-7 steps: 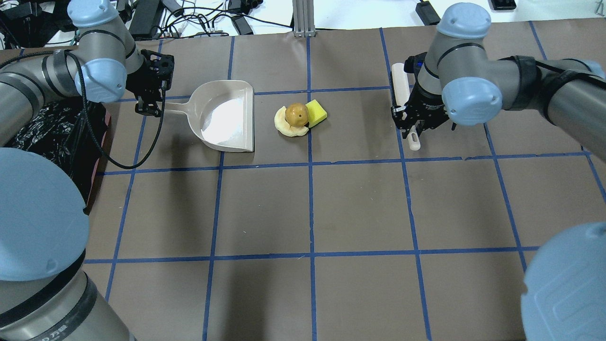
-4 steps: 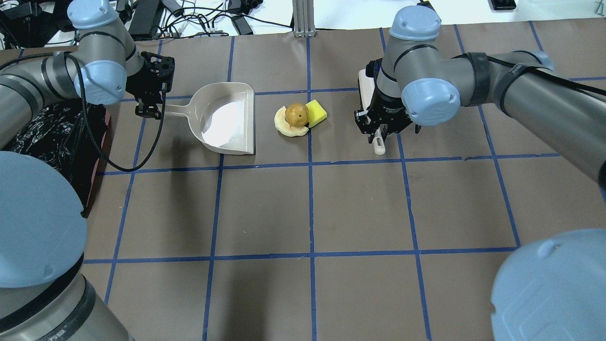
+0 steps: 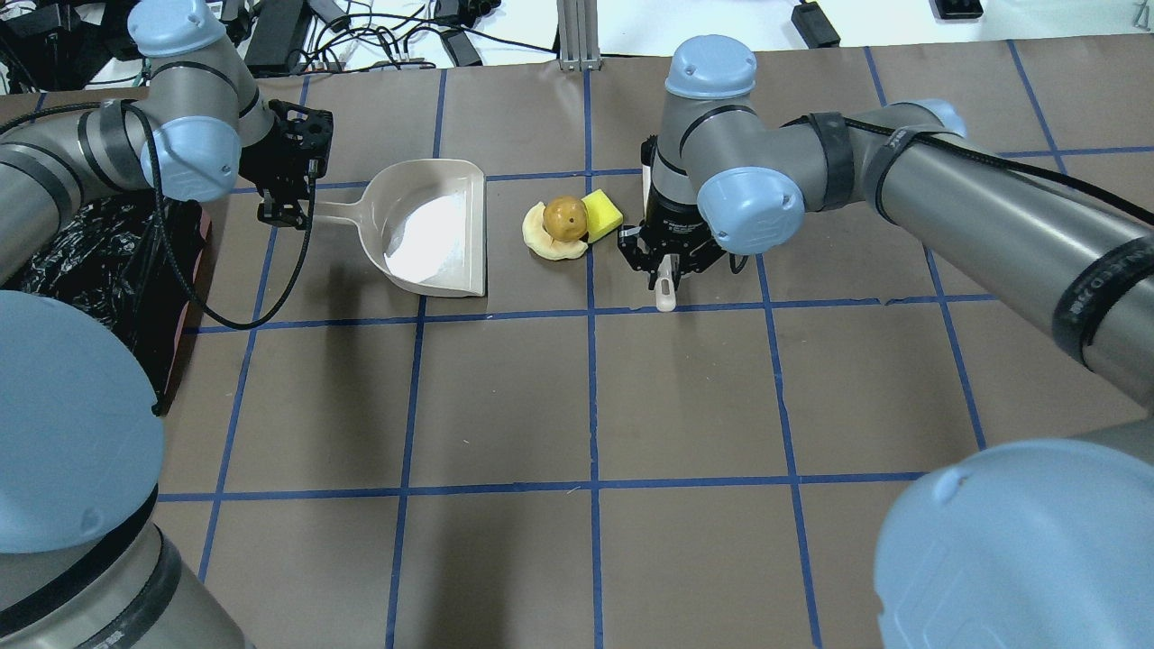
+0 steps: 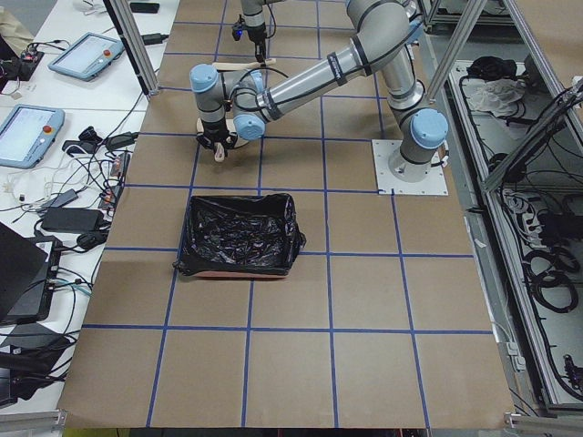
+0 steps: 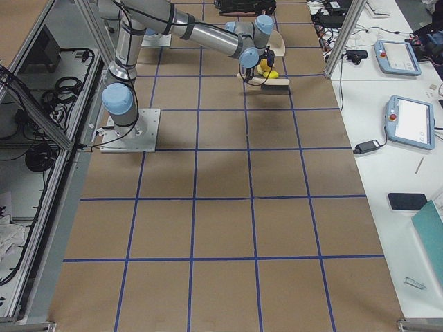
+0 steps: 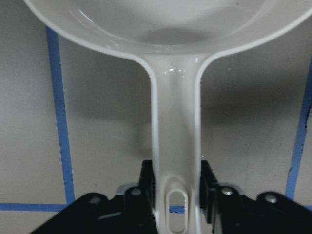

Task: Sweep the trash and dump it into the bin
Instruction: 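Move the brush with the right gripper toward the potato and sponge, then sweep the potato and sponge into the dustpan with the right gripper's brush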

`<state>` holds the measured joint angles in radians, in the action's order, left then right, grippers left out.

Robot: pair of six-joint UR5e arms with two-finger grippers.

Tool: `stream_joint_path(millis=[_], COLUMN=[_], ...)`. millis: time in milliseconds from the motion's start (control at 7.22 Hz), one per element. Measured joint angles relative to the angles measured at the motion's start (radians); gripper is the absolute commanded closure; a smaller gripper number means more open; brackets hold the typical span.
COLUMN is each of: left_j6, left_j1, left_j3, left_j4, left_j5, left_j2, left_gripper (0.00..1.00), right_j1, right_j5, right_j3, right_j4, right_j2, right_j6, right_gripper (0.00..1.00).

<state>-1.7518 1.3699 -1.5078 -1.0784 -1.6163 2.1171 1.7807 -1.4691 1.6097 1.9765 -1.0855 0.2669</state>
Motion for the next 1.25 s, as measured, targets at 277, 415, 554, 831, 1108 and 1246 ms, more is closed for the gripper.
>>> stream_joint_path(millis=[277, 415, 554, 831, 1108, 1246], left_j6=[-0.002, -0.006, -0.01, -0.011, -0.011, -0.011], left_j1=[0.0, -0.001, -0.003, -0.003, -0.003, -0.002], left_j3=[-0.006, -0.001, 0.006, 0.003, 0.0, 0.0], left_j4=[0.002, 0.002, 0.002, 0.002, 0.003, 0.003], left_j5=[0.0, -0.001, -0.001, -0.001, -0.001, -0.001], left_j2=[0.0, -0.001, -0.002, -0.003, -0.003, -0.003], left_gripper=[0.73, 0.73, 0.73, 0.73, 0.73, 0.73], right_j1=[0.042, 0.062, 0.08, 0.124, 0.169, 0.188], right_j5=[0.006, 0.019, 0.032, 0.043, 0.072, 0.089], right_j3=[-0.004, -0.011, -0.027, -0.085, -0.16, -0.192], right_j4=[0.002, 0.003, 0.003, 0.0, -0.002, -0.002], right_j2=[0.013, 0.016, 0.023, 0.061, 0.111, 0.132], right_j6=[0.069, 0.104, 0.138, 0.215, 0.301, 0.343], right_gripper=[1.0, 1.0, 1.0, 1.0, 1.0, 1.0])
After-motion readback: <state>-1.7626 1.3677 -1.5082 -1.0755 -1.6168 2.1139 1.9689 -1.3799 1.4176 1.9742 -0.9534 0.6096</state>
